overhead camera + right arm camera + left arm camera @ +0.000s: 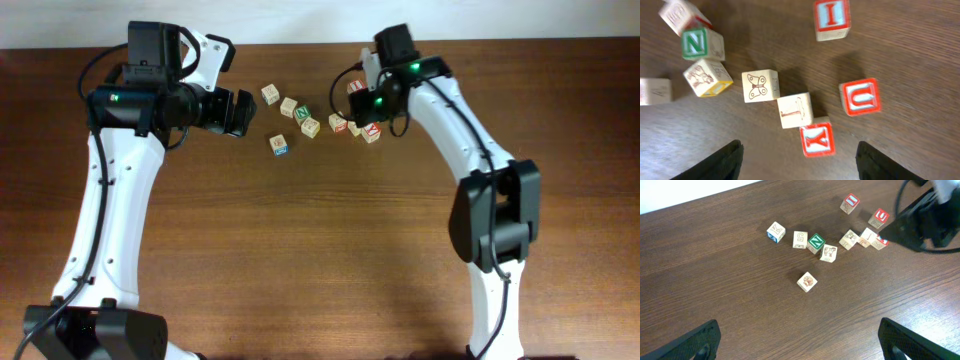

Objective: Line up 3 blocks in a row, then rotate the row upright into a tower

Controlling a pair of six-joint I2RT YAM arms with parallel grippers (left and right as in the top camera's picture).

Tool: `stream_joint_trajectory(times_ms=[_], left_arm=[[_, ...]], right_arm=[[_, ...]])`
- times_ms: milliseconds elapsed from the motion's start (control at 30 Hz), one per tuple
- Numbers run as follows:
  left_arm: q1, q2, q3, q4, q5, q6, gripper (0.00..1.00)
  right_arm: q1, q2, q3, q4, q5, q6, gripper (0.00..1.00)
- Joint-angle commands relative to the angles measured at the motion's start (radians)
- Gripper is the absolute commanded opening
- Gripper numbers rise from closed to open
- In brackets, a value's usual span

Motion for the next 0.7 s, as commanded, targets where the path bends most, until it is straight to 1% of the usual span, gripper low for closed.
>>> stream_joint_trajectory(times_ms=[0,167,233,267,367,467,500,567,600,633,667], left_arm=[[0.0,0.009,0.022,0.002,0.008,0.013,0.99],[0.0,0.009,0.022,0.002,0.008,0.013,0.99],[0.0,0.009,0.022,0.002,0.008,0.013,0.99],[0.0,0.009,0.022,0.002,0.008,0.013,0.99],[0.0,0.009,0.022,0.002,0.008,0.013,0.99],[0.0,0.009,0.022,0.002,0.008,0.013,0.99],[0.0,0.009,0.022,0.002,0.008,0.013,0.99],[0.0,0.009,0.022,0.002,0.008,0.013,0.99],[0.0,0.009,0.022,0.002,0.008,0.013,0.99],[0.0,0.009,0.022,0.002,0.008,0.013,0.99],[0.0,0.009,0.022,0.002,0.008,0.013,0.99]], right_arm=[[-0.005,0.047,0.018,0.0,0.095,0.009,0.64],[-0.003,0.087,0.0,-0.005,0.095,-0.003,0.57],[-0.003,0.089,-0.017,-0.005,0.095,-0.011,0.48],[-0.003,0.089,-0.028,-0.008,0.095,-0.011,0.45],[-0.003,0.1,-0.035,-0.013,0.095,-0.011,0.45],[-0.003,0.1,-0.035,-0.021,0.095,-0.01,0.31],[-0.003,0.1,-0.035,-0.038,0.094,-0.009,0.29],[-0.003,0.1,-0.034,-0.092,0.094,0.039,0.28],[-0.003,0.1,-0.034,-0.14,0.089,0.087,0.28],[-0.003,0.1,-0.034,-0.185,0.068,0.12,0.28],[-0.003,0.1,-0.034,-0.24,0.029,0.142,0.3]])
